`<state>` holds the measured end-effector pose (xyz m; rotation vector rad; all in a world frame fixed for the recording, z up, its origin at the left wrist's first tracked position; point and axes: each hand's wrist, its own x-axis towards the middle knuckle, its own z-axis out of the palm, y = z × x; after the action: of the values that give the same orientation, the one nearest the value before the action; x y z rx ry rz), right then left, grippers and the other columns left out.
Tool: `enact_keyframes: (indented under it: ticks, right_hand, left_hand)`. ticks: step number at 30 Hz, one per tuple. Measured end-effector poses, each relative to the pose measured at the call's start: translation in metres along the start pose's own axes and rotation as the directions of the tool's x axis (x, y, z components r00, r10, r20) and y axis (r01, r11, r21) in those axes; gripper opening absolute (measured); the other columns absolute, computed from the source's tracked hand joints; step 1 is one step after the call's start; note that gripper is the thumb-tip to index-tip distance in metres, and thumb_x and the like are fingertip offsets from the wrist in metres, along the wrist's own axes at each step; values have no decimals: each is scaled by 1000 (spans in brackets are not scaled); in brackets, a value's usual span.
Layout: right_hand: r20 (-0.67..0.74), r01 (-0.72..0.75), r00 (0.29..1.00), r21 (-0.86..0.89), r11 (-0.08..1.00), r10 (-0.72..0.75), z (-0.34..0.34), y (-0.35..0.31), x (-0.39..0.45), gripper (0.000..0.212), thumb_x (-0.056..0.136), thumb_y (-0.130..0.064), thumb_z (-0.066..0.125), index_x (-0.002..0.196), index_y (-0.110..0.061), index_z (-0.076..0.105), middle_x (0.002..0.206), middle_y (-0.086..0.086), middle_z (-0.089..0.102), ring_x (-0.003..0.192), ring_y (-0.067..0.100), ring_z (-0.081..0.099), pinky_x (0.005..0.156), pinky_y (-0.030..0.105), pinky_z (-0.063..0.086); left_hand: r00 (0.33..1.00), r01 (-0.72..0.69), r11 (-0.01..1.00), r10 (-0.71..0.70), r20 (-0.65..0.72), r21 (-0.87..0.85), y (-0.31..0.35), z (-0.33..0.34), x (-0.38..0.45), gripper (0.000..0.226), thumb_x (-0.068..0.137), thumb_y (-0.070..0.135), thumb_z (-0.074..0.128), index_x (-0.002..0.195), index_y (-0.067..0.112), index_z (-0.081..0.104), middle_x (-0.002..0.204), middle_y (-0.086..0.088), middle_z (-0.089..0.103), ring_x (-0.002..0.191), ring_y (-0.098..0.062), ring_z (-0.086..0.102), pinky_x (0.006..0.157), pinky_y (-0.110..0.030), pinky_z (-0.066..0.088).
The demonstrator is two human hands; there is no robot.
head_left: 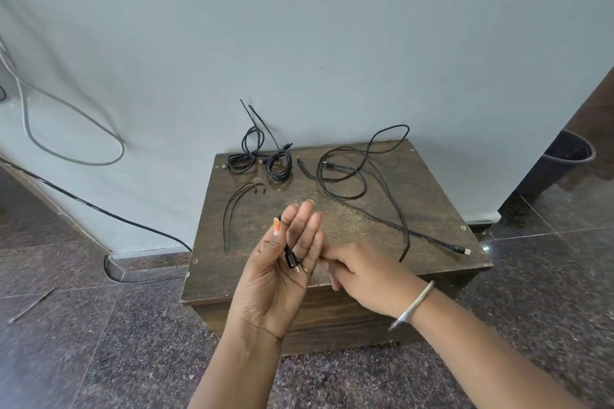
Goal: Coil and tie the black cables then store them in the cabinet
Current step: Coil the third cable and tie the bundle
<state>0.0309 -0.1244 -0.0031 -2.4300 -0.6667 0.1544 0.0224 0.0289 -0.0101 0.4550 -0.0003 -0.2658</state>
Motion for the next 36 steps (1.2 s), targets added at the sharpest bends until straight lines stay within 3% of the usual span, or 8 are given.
enact_keyframes:
  ticks: [5, 8, 13, 17, 23, 28, 31, 36]
  right_hand:
    - [82, 55, 996, -207, 977, -39, 4, -7, -5, 24, 98, -33, 41, 116, -29, 57, 85, 8, 69, 77, 26, 64, 60, 33, 47]
    - [144, 69, 989, -230, 971, -36, -2, -11, -6, 31, 96, -44, 42, 96, -21, 64, 80, 6, 67, 71, 24, 60, 55, 31, 37]
    - [-3, 84, 996, 1, 996, -84, -21, -14, -11, 29, 87, -48, 58, 69, -26, 61, 56, -2, 60, 51, 13, 51, 51, 29, 39]
    - [-212, 96, 977, 303, 948, -31, -35, -6, -14, 20, 78, -40, 71, 71, -22, 71, 60, -4, 67, 51, 11, 56, 48, 25, 41]
    - [-369, 113, 917, 605, 788, 152, -34, 7, -9, 25, 66, -31, 76, 64, -8, 65, 53, -8, 55, 50, 3, 44, 49, 15, 35]
    - [-191, 47, 956, 849, 526, 223, -11, 1, -1, 16, 79, -20, 64, 86, -7, 67, 72, -1, 63, 60, 0, 55, 55, 11, 43]
    - [-49, -88, 984, 698, 711, 170, -2, -6, 0, 28, 88, 5, 52, 97, -17, 68, 72, -12, 68, 70, -2, 61, 61, 7, 44]
    - [51, -174, 985, 256, 951, 166, 4, -9, -1, 27, 97, -18, 44, 80, -13, 64, 67, -3, 67, 57, 7, 58, 54, 19, 39]
  left_hand:
    - [982, -123, 976, 145, -118, 180, -4, -9, 6, 31, 85, 27, 57, 108, 11, 69, 129, -12, 61, 121, -26, 57, 97, -35, 49]
    - [973, -158, 866, 220, -77, 474, -6, -13, 6, 30, 84, 34, 58, 106, 19, 72, 126, -5, 64, 124, -18, 55, 104, -35, 43]
    - [984, -114, 509, 178, 26, 853, -7, -15, 5, 25, 90, 27, 55, 107, 17, 70, 110, 1, 72, 113, -13, 62, 97, -27, 48]
    - [996, -69, 369, -30, 86, 927, -14, -5, 2, 25, 99, 17, 45, 94, 4, 66, 74, -8, 64, 67, -10, 56, 68, -26, 46]
    - [905, 330, 799, -419, 71, 503, -16, 7, -2, 41, 96, 36, 41, 69, 10, 58, 45, 7, 30, 42, -10, 31, 76, -38, 54]
    - [870, 356, 933, -350, 348, 49, -13, 6, -4, 38, 99, 34, 38, 73, 11, 55, 46, 5, 39, 47, -9, 42, 95, -51, 48]
    - [944, 225, 971, -196, 264, -82, -7, 2, -3, 35, 96, 33, 45, 71, 12, 57, 50, 2, 51, 52, -12, 51, 99, -53, 45]
    - [1000, -9, 998, 9, -8, -59, -3, -6, 2, 39, 94, 35, 45, 70, 10, 64, 58, 0, 56, 63, -16, 63, 93, -47, 51]
